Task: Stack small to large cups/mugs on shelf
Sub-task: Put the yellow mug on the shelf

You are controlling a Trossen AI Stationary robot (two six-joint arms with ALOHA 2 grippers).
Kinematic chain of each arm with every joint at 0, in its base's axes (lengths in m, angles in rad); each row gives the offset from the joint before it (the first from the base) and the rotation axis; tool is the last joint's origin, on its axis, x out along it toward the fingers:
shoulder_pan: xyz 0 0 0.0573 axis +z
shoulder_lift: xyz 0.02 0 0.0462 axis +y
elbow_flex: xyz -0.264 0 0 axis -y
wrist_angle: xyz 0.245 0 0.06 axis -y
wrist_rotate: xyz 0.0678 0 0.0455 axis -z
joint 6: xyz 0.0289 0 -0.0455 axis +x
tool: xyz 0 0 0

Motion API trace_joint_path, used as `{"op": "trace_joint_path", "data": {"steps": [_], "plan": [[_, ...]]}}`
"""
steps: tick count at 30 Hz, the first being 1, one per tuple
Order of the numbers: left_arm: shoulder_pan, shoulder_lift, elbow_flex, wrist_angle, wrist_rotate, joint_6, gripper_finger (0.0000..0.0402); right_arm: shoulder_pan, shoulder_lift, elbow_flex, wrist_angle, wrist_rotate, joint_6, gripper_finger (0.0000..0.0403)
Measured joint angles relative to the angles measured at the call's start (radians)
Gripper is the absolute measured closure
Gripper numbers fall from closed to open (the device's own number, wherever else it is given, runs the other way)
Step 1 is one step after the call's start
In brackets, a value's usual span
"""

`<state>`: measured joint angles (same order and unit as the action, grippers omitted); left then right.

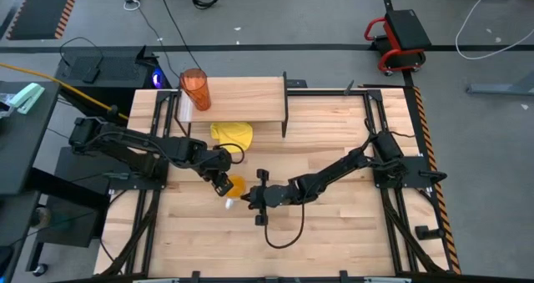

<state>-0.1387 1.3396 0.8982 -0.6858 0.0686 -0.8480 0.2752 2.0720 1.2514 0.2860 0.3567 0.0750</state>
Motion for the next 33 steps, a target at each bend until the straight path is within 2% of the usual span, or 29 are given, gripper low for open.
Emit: {"op": "trace_joint_path", "data": {"steps": [8,24,33], "plan": [[-0.001,-0.001,0.001,-0.039,0.033,-0.037,0.0304,-0.004,0.002,-0.002,-0.059,0.068,-0.001,0.0391],[-0.029,-0.001,0.001,-0.065,0.047,-0.065,0.0295,-0.049,0.003,-0.004,-0.053,0.074,-0.045,0.0392],[-0.029,-0.025,-0.001,-0.06,-0.005,-0.034,0.0294,-0.058,0.004,-0.004,-0.064,0.087,-0.052,0.0392]]}}
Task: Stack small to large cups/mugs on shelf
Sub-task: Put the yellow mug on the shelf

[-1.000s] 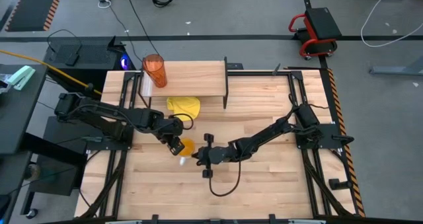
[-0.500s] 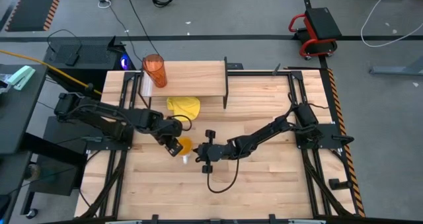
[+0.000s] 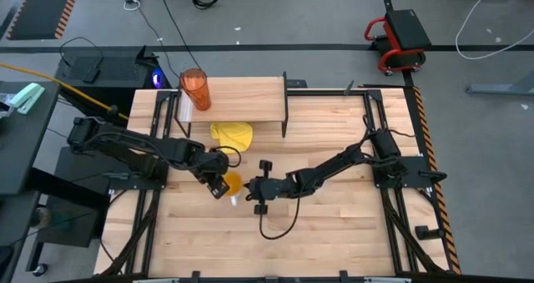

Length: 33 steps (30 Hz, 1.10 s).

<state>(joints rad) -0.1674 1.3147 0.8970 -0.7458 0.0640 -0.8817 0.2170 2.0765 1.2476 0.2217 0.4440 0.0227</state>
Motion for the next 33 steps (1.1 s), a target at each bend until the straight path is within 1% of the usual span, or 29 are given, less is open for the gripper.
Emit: {"op": "trace_joint_path", "data": {"steps": [3,6,8,20,33], "plan": [[0.0,-0.016,0.0,0.005,-0.016,0.0,0.0294,-0.004,0.0,0.0,-0.011,0.019,0.0,0.0392],[-0.001,-0.021,0.0,0.016,-0.015,0.008,0.0294,-0.004,0.001,0.0,-0.016,0.062,0.0,0.0392],[-0.001,-0.021,0.0,0.016,-0.015,0.015,0.0294,-0.006,0.001,0.001,-0.012,0.068,0.003,0.0392],[0.002,-0.021,0.001,0.006,-0.025,0.009,0.0294,-0.008,0.001,0.002,-0.013,0.049,0.01,0.0392],[0.065,-0.024,0.003,-0.005,-0.042,0.055,0.0294,-0.021,-0.001,0.002,-0.019,0.039,0.01,0.0392]]}}
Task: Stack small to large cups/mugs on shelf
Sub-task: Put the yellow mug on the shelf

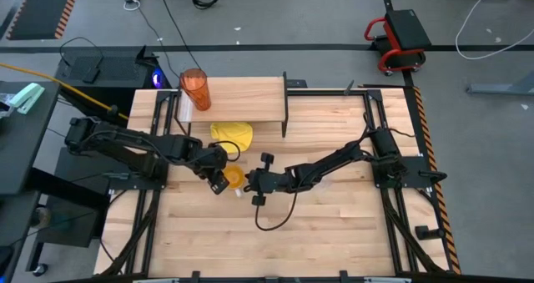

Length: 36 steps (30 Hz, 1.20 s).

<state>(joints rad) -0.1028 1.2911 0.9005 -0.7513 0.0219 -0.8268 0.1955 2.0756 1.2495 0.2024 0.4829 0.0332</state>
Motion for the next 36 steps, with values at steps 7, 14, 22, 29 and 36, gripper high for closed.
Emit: {"op": "trace_joint_path", "data": {"steps": [7,14,22,29,36], "plan": [[0.03,0.003,-0.002,-0.008,-0.04,0.028,0.0294,-0.015,-0.001,0.0,0.001,-0.013,0.0,0.0392],[0.063,0.003,-0.003,-0.016,-0.067,0.057,0.0294,-0.025,-0.001,0.0,0.007,-0.029,0.0,0.0392],[0.074,0.003,-0.003,-0.017,-0.076,0.067,0.0294,-0.027,-0.001,0.0,0.008,-0.027,0.0,0.0392],[0.074,0.003,-0.003,-0.02,-0.082,0.066,0.0294,-0.033,-0.001,0.0,0.006,-0.037,0.001,0.0392],[0.074,0.003,-0.002,-0.018,-0.097,0.079,0.0294,-0.033,-0.001,0.001,0.006,-0.044,0.011,0.0392]]}}
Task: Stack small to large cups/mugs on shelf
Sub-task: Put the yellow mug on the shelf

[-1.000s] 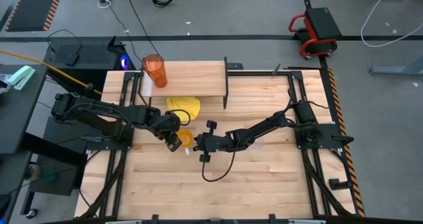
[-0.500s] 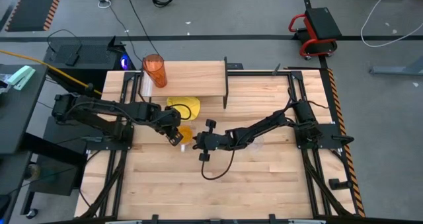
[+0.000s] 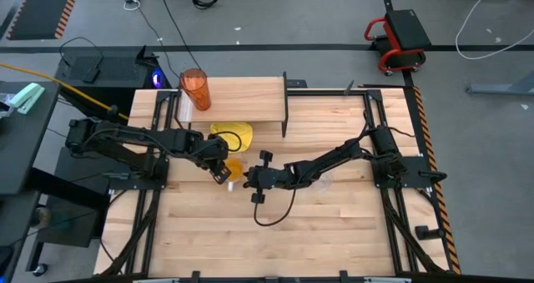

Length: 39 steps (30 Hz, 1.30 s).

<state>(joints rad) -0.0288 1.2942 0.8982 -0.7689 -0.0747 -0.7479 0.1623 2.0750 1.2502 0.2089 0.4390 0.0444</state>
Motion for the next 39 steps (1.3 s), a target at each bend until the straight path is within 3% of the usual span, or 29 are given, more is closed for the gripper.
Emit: {"op": "trace_joint_path", "data": {"steps": [24,35,39], "plan": [[0.061,0.002,0.0,0.0,-0.005,0.065,0.0294,0.004,0.0,0.001,-0.005,-0.006,0.005,0.0373],[0.061,-0.001,0.0,-0.022,0.0,0.064,0.0294,0.095,0.0,0.001,-0.036,-0.006,0.053,0.0373],[0.061,-0.001,0.001,-0.026,0.001,0.058,0.0294,0.141,0.012,0.001,0.081,-0.03,0.032,0.037]]}}
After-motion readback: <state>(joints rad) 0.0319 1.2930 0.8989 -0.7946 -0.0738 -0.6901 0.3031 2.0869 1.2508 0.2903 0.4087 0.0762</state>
